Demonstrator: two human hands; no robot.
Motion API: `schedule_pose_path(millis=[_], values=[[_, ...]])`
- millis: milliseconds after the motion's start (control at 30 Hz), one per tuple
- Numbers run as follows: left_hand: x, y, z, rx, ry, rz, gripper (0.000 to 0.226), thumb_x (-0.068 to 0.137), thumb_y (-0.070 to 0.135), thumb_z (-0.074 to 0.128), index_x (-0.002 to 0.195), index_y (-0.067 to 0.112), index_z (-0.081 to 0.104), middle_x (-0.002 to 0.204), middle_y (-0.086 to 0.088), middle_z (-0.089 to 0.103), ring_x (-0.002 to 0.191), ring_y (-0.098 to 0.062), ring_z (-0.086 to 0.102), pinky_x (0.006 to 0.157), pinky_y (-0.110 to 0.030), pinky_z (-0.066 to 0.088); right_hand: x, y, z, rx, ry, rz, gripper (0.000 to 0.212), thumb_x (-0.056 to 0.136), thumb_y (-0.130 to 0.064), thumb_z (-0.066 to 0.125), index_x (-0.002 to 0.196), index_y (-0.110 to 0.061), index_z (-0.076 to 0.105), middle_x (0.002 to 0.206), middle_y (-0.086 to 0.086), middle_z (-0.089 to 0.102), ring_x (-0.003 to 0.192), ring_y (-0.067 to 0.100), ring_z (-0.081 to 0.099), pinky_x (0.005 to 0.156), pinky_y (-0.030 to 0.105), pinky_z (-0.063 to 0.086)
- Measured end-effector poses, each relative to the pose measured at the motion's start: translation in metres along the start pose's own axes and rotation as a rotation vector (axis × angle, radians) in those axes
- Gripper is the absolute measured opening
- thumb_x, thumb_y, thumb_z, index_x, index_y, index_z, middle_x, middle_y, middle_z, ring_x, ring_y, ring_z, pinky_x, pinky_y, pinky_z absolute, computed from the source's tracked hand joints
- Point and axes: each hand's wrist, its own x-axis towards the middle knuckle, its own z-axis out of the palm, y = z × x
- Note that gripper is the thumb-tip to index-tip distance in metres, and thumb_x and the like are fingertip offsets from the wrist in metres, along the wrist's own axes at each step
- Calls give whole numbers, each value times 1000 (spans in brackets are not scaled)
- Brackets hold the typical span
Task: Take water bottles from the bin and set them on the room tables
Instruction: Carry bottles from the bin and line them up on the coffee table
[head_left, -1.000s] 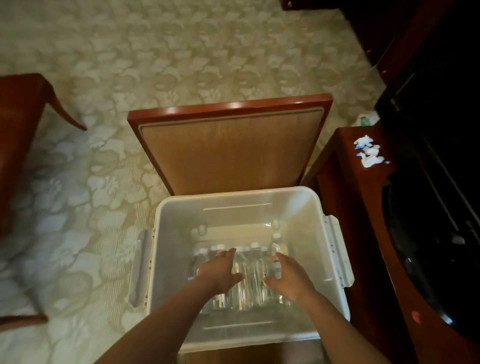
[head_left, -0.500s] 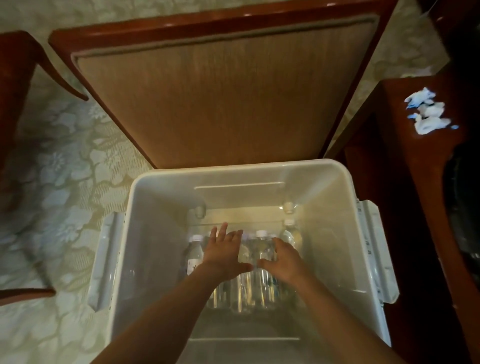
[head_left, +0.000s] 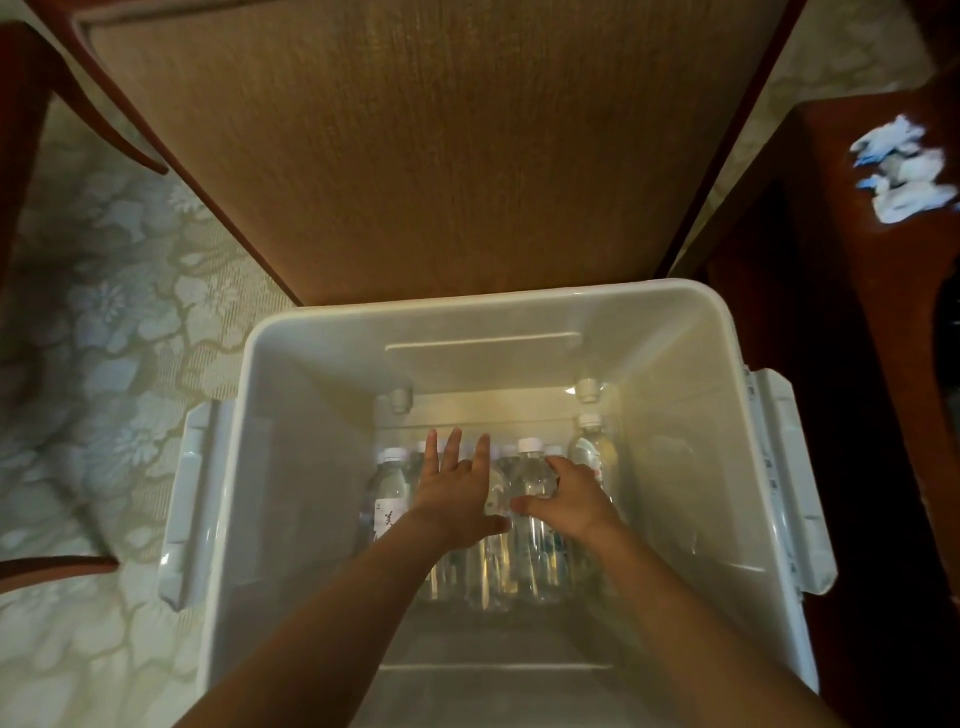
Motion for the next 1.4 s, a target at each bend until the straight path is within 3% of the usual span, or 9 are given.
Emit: schedule_pose_path(millis=[367,467,567,767,900,1000,1133,1267,1400], values=[[-10,9,12,-275,194,-17,108,78,63,67,156,27,2,157,-7,33,152,-24,2,120,-46,-14,-10,12,1,186,-24,46,77,73,-24,85,137,-20,43,129,-2,53,109,17,56,83,27,45],[-23,16,21,-522,312,13,102,78,47,75,153,38,7,151,-2,36,144,-24,27,121,-44,16,-17,12,-4,247,-42,69,75,78,-21,82,138,-21,37,128,-1,51,110,20,56,77,27,47],[-41,21,27,-782,343,35,106,81,27,77,151,45,0,146,1,30,112,-21,57,89,-36,52,-25,12,-4,307,-48,76,79,81,-17,80,143,-18,31,130,6,55,112,22,60,69,22,48],[-58,11,23,-1084,388,68,104,82,11,76,149,42,3,151,2,24,133,-24,45,107,-40,45,-53,5,-7,404,47,46,76,86,-7,75,144,-14,27,131,9,54,114,21,56,59,8,46],[-76,0,-1,-1358,333,15,106,79,20,79,150,39,4,137,0,37,112,-19,59,98,-43,53,-75,-14,-17,459,93,11,70,87,-14,76,142,-15,33,134,5,52,116,22,57,70,14,49],[-98,-8,-24,-1535,361,-1,89,79,25,77,143,35,16,135,-1,47,107,-17,62,95,-39,54,-95,-38,-26,509,118,30,68,89,-30,72,144,-21,33,133,6,53,116,27,58,93,39,53],[-136,-22,-58,-1748,354,-114,85,61,45,77,134,19,42,129,-7,61,109,-21,65,97,-47,53,-124,-75,-33,585,121,7,53,92,-39,66,135,-24,38,128,5,57,111,24,62,88,40,52],[-179,-45,-86,-1957,297,-68,38,94,27,59,126,7,56,106,-12,73,86,-21,71,71,-33,57,-161,-115,-28,615,125,-15,63,84,-52,71,134,-19,51,122,3,67,106,19,66,91,40,52],[-231,-74,-104,-2046,196,-2,22,89,34,52,97,15,61,92,-13,73,61,-16,65,50,-22,44,-200,-159,-12,660,93,-27,55,78,-51,78,117,-14,64,112,3,70,101,15,65,85,32,51]])
